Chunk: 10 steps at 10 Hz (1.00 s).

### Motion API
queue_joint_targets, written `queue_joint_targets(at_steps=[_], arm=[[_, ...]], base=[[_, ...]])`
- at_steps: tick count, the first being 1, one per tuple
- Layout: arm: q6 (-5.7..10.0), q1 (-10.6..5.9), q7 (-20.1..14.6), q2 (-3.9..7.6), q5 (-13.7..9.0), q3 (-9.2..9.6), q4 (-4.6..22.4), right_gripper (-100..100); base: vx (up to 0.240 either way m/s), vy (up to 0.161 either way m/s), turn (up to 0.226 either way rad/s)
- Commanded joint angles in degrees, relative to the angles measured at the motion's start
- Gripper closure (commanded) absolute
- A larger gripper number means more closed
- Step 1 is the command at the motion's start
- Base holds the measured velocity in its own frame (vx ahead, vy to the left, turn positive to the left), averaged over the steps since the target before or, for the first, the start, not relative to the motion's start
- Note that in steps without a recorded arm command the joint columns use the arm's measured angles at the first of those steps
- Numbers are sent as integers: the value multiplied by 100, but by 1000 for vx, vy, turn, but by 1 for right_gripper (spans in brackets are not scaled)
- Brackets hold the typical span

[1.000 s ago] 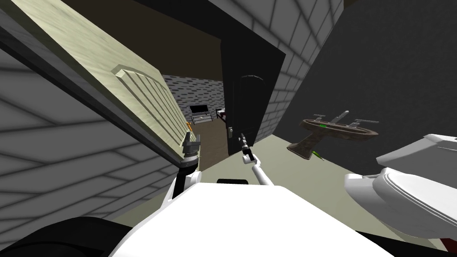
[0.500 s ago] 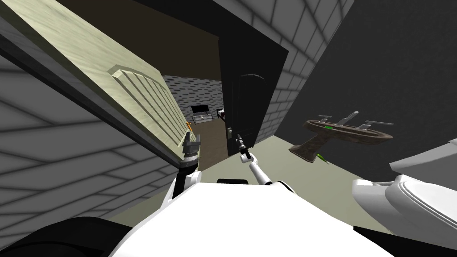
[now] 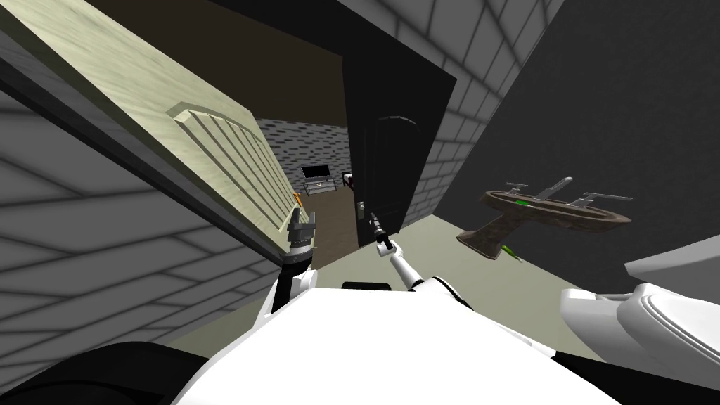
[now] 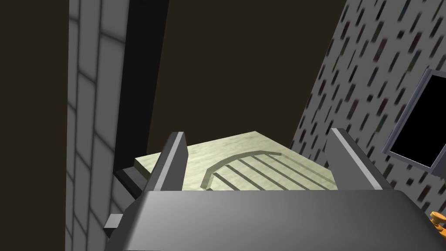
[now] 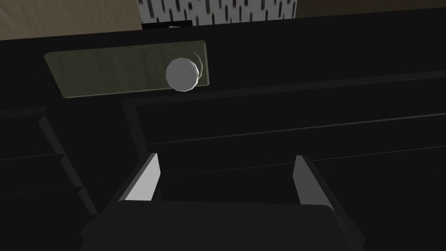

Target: Push the door open

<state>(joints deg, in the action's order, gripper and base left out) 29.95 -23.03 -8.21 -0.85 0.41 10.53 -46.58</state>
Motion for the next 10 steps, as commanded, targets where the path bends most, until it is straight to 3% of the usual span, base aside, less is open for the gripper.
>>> queue_joint_targets(at_steps=[1,2,3,6,7,10], arm=[[2,-89,-14,2,5,19,215,-100],[-4,-243,-11,-23,23,59,352,-100],[-4,-243,-11,-23,23,59,480,-100],[-19,-602,-4,-92,63,151,1041,-100],[-19,-602,-4,-92,63,151,1067,-100],[-28,-826,0,-144,88,209,1414,-100]], base=[[28,-53,28],[34,-50,34],[24,-46,25],[24,-78,40],[24,-67,13],[18,-55,23]])
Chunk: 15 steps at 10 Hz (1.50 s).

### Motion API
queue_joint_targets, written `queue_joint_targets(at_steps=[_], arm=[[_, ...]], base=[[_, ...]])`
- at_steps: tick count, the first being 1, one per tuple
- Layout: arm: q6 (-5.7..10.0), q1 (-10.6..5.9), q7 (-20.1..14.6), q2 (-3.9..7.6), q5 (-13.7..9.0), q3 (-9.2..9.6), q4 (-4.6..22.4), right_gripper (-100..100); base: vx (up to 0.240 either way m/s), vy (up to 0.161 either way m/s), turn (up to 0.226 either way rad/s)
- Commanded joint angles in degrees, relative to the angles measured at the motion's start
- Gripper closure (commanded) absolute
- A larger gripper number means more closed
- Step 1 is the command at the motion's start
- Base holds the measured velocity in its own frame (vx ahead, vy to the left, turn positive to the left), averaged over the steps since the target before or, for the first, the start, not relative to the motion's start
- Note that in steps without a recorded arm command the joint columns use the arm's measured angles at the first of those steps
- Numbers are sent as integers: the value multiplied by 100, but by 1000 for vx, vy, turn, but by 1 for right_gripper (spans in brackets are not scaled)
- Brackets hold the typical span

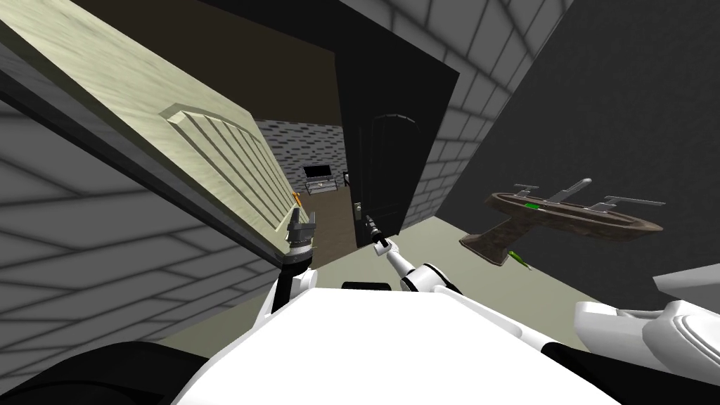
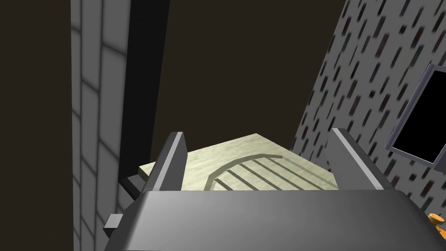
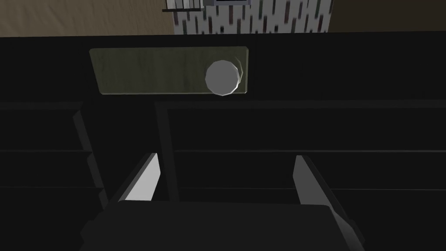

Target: Push the door open

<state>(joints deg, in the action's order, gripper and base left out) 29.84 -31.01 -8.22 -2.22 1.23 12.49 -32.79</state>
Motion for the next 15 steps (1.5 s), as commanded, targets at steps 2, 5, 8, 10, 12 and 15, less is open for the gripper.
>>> queue_joint_targets(at_steps=[2,5,8,10,12,15], arm=[[11,-6,10,175,-6,-16,22,-100],[18,-4,19,289,-12,-33,30,-100],[29,-1,31,356,-22,-60,40,-100],[38,2,42,325,-31,-81,49,-100],[46,4,51,231,-38,-100,57,-100],[94,-62,56,89,-52,-131,182,-100]], base=[[58,10,19],[110,55,13],[187,71,20],[177,80,24],[194,72,21],[153,67,17]])
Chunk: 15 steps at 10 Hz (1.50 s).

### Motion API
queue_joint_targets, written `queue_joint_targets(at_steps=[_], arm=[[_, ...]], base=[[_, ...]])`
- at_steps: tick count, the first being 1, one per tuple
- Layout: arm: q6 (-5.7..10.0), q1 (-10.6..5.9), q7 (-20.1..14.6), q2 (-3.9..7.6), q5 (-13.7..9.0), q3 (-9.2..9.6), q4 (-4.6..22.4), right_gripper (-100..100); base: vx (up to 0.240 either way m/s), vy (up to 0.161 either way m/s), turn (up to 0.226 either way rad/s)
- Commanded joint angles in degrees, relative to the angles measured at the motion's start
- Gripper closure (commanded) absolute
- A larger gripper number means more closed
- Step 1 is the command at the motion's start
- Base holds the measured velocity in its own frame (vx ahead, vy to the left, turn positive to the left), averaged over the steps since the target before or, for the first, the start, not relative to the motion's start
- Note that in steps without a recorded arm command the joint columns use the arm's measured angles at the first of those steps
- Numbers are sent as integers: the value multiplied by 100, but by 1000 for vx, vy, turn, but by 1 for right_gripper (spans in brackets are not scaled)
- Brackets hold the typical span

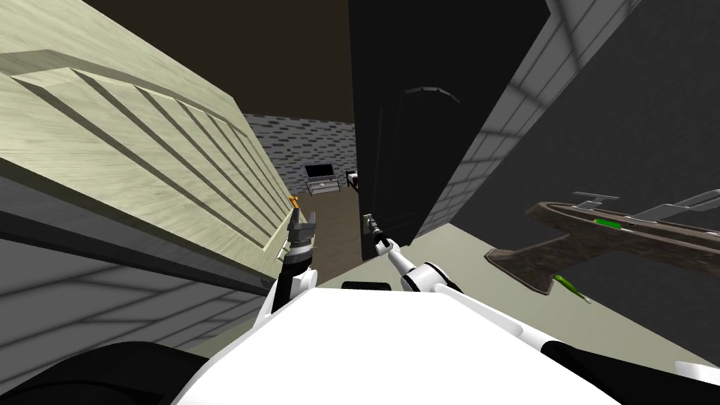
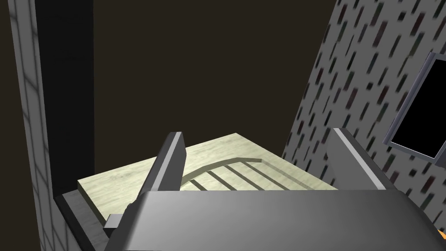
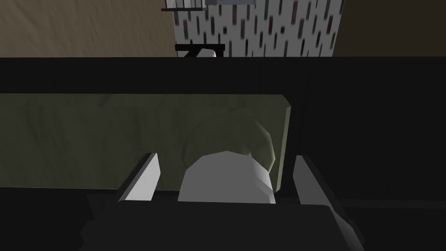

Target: Push the door open

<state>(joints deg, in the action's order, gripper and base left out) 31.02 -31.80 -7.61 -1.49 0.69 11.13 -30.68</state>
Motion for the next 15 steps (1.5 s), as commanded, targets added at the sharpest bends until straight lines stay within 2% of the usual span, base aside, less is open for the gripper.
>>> queue_joint_targets(at_steps=[1,6,7,9,12,13,14,15], arm=[[-24,17,-5,15,3,5,-29,100],[-24,17,-5,15,3,5,-29,100],[-38,31,28,127,-26,-69,-19,100],[-40,32,36,150,-34,-89,-19,100],[-40,32,36,150,-34,-89,-19,100],[-46,37,69,251,-70,-179,-18,100],[-48,39,79,278,-81,-205,-18,100],[-48,39,79,278,-81,-205,126,100]], base=[[0,0,0],[-16,-8,2],[59,66,-27],[118,103,-40],[26,11,10],[87,65,-28],[130,126,-61],[92,97,-40]])
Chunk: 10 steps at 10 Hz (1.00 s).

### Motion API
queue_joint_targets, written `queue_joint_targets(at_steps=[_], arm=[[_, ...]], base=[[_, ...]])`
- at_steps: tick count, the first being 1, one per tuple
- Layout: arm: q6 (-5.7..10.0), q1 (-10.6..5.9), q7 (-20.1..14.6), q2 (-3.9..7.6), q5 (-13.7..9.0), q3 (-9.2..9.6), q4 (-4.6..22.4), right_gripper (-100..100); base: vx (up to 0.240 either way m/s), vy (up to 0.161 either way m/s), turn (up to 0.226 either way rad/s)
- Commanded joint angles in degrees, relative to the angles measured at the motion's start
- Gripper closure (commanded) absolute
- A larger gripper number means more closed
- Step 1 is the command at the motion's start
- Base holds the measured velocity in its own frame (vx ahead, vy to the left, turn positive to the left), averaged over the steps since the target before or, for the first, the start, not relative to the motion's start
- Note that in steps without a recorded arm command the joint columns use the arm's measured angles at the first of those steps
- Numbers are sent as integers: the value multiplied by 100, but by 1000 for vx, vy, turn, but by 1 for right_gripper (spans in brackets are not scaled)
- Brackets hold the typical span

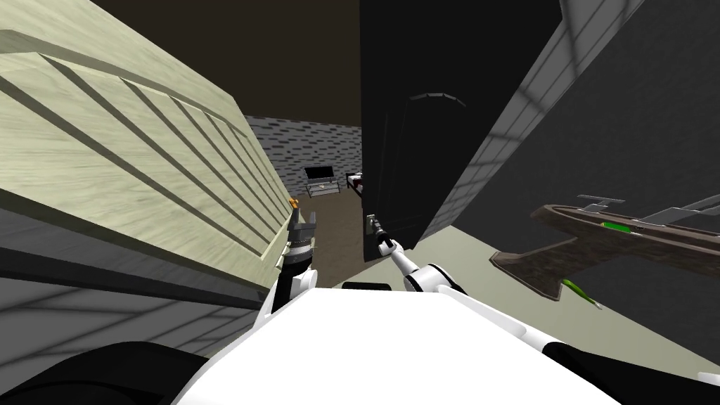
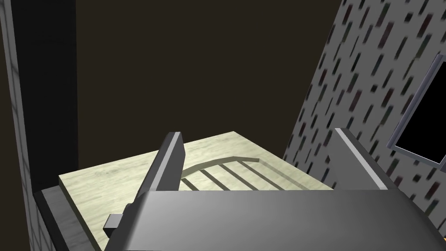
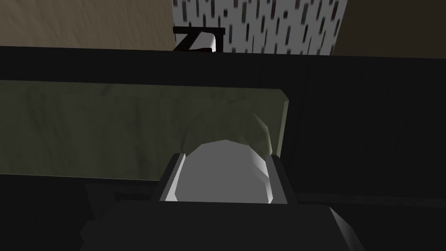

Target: Push the door open

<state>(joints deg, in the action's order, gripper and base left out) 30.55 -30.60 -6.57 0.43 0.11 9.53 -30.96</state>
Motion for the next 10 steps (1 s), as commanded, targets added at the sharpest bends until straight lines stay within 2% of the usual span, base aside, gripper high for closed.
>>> queue_joint_targets(at_steps=[1,3,5,6,7,8,10], arm=[[-8,-77,6,165,-58,-131,11,100],[-15,-72,41,241,-96,-225,12,100],[-18,-70,53,265,-109,-259,13,100],[-25,-64,92,335,-151,-363,14,100],[-28,-62,105,356,-166,-399,14,100],[-119,-10,108,330,-152,-356,-138,-100],[-125,-11,107,333,-158,-360,-143,-100]], base=[[147,123,-59],[148,151,-71],[118,103,-33],[121,85,-106],[151,126,-125],[-43,73,-83],[-154,25,-9]])
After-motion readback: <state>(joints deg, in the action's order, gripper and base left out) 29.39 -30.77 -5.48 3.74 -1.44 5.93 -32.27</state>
